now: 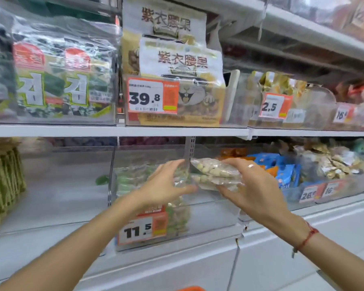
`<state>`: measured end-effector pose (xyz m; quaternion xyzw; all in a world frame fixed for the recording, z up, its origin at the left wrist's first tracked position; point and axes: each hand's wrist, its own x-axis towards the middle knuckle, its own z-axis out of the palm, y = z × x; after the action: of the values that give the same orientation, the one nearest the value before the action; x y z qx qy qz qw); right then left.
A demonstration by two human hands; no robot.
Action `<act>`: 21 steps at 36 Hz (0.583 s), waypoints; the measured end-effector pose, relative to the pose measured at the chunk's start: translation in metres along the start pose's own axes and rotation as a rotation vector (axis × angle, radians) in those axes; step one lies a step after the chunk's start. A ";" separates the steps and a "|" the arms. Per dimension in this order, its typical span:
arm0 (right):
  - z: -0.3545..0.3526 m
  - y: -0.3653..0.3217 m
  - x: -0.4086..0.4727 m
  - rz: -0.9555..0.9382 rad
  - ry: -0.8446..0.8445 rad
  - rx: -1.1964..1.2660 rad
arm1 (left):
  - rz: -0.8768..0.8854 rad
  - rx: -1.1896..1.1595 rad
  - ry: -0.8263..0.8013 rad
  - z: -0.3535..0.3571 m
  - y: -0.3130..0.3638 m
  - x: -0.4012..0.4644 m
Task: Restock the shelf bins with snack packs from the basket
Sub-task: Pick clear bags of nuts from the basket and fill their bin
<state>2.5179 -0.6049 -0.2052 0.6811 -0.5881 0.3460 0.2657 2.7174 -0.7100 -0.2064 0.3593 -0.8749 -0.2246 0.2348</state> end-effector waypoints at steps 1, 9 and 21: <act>0.007 0.005 0.005 -0.006 0.001 -0.045 | -0.036 0.077 -0.030 -0.001 -0.006 0.011; 0.076 0.024 0.049 0.049 -0.207 -0.299 | -0.193 0.517 -0.279 0.004 -0.040 0.061; 0.168 0.054 0.101 0.541 -0.877 0.286 | -0.158 0.425 -0.029 0.000 -0.046 0.090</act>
<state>2.4978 -0.8051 -0.2328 0.6152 -0.7454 0.1619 -0.1992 2.6844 -0.8052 -0.2100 0.4648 -0.8749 -0.0582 0.1227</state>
